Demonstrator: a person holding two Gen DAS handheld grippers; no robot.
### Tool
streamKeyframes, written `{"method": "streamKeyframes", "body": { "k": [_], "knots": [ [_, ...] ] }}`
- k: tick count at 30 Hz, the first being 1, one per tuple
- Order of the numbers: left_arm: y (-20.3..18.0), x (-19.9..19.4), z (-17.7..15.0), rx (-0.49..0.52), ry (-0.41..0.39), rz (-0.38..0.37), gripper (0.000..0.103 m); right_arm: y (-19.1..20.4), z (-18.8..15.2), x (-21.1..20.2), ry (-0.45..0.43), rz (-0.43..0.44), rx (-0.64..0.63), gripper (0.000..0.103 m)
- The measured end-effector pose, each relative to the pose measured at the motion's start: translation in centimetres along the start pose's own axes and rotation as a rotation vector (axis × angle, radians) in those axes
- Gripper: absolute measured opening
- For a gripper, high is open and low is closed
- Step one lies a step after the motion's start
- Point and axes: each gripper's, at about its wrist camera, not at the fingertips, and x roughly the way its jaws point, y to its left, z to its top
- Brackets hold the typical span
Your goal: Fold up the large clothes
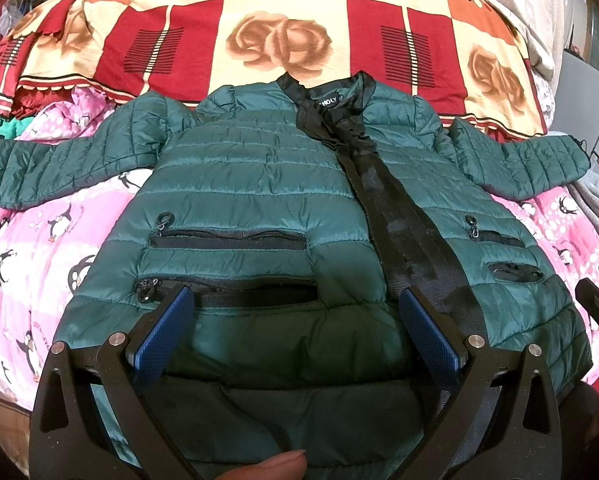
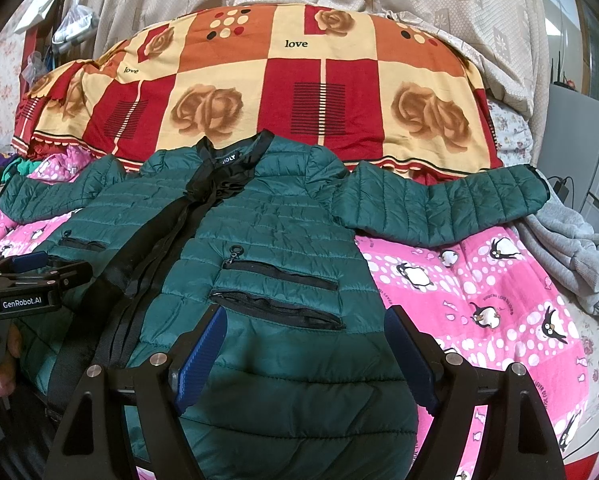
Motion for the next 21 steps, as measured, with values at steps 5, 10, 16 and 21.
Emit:
{"method": "streamKeyframes", "body": {
  "k": [5, 10, 16, 21],
  "knots": [
    [0.02, 0.00, 0.01, 0.001, 0.000, 0.000, 0.103, 0.02, 0.05, -0.02, 0.000, 0.000, 0.000, 0.079],
    [0.03, 0.00, 0.02, -0.001, 0.001, -0.001, 0.103, 0.01, 0.02, -0.02, 0.000, -0.001, -0.001, 0.079],
    [0.21, 0.19, -0.17, -0.007, 0.008, 0.003, 0.103, 0.01, 0.05, -0.06, 0.000, 0.001, 0.001, 0.079],
    [0.36, 0.24, -0.14, -0.010, 0.012, 0.009, 0.103, 0.03, 0.15, -0.15, -0.001, 0.001, 0.002, 0.079]
  ]
}}
